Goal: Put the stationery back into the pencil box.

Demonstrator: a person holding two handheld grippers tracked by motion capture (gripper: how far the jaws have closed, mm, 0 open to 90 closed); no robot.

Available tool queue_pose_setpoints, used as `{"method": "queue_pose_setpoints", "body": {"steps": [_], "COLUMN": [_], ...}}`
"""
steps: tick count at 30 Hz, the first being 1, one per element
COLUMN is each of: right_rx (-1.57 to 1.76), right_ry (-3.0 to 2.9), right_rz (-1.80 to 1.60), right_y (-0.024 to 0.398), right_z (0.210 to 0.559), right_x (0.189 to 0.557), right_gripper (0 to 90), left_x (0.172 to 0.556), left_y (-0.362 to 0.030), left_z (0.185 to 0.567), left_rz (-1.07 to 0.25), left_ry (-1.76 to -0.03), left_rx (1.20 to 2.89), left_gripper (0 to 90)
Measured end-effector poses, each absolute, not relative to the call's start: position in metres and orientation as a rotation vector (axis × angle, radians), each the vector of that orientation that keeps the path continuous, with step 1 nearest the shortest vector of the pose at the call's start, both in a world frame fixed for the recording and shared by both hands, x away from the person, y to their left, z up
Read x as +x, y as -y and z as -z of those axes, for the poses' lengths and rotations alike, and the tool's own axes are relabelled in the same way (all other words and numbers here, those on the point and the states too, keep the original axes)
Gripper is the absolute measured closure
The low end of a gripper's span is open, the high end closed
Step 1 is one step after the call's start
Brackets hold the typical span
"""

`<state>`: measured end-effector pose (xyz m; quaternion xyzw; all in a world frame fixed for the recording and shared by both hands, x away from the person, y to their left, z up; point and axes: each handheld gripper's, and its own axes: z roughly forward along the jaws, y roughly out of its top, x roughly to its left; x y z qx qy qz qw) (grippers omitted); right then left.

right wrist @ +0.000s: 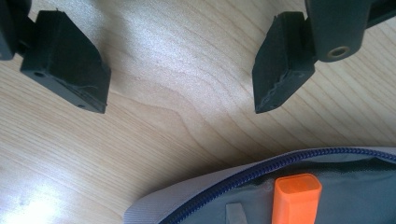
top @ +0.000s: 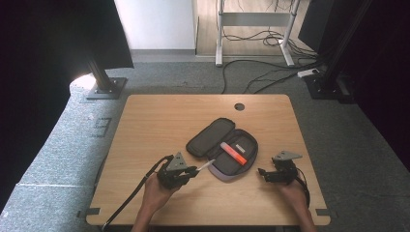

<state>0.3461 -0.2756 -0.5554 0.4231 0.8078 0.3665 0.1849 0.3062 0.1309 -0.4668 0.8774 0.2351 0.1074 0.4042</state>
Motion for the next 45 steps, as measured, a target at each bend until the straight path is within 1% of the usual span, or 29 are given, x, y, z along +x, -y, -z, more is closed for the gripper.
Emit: {"method": "queue_pose_setpoints", "body": {"steps": [14,23,37,45], "right_rx": [1.192,1.191,1.191,1.191], "right_ry": [-2.277,-2.277,-2.278,-2.278], "right_rz": [-1.033,-1.033,-1.033,-1.033], "right_y": [0.276,0.276,0.276,0.276], "right_z": [0.555,0.555,0.555,0.555], "right_x": [0.346,0.346,0.346,0.346], "right_gripper": [19.0,18.9,18.8,18.8], "left_x": [0.326,0.341,0.359,0.365], "left_y": [-0.104,-0.091,-0.072,-0.054], "left_z": [0.459,0.457,0.462,0.465], "left_rz": [-0.252,-0.233,-0.211,-0.229], "left_ry": [-0.571,-0.568,-0.564,-0.540], "left_rx": [2.251,2.241,2.259,2.279], "left_gripper": [79.5,79.5,79.4,79.4]}}
